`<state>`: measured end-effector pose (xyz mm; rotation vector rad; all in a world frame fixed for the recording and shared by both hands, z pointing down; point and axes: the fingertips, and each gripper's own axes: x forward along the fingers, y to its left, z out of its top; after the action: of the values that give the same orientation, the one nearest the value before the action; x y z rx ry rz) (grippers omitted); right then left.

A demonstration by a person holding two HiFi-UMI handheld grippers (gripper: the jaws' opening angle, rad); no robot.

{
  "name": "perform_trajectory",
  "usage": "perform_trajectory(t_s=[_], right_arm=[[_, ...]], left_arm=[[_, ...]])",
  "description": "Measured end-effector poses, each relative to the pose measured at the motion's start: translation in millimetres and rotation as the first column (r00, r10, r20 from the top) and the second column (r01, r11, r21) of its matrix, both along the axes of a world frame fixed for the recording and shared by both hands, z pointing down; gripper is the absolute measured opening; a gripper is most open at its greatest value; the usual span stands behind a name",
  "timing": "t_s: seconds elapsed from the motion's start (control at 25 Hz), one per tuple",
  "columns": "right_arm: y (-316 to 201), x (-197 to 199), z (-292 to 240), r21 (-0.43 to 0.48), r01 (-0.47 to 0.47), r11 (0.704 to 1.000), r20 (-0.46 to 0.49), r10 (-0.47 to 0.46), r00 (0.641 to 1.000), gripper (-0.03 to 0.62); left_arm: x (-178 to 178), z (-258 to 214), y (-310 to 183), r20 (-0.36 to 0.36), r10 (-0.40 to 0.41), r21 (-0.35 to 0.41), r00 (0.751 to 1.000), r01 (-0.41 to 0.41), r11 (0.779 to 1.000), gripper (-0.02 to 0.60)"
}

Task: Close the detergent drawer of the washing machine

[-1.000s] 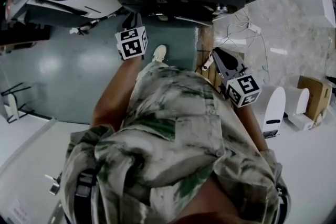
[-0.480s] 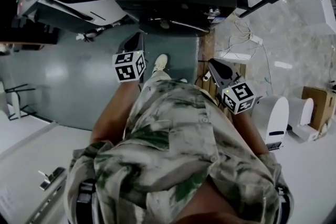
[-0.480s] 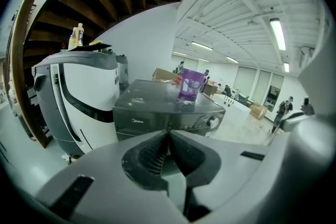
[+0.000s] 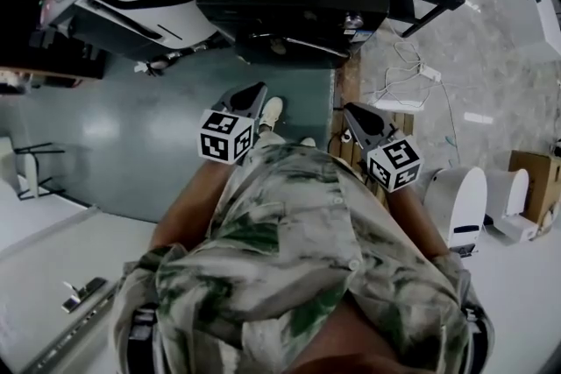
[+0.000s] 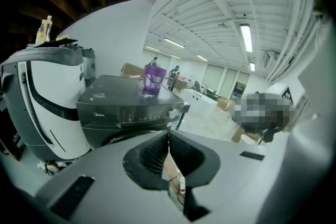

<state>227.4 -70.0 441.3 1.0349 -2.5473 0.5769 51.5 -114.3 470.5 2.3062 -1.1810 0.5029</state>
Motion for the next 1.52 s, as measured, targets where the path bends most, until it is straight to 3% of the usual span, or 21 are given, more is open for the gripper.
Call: perform_trajectory(t_s=[0.16,0.28,1.52], right_arm=[[3,2,-4,0.016,0.002,1.000,0.008,-0.002,1.000,0.040],[7,5,-2,0.015,-0.001,1.000,0.008,0.001,1.000,0.037],[29,-5,0,0.029,0.015,0.999,-0.028,-0.014,1.000,0.021]], left_arm=[[10,-1,15,-0.021,0.046,-0.013,0.999,-0.046,0.999,0.028],[10,3,20,0.016,0.046,-0.013,0.999,-0.046,0.999,0.028],[16,17,41,-0.020,0.081,-0.019,0.997,-0.081,0.996,0.026]])
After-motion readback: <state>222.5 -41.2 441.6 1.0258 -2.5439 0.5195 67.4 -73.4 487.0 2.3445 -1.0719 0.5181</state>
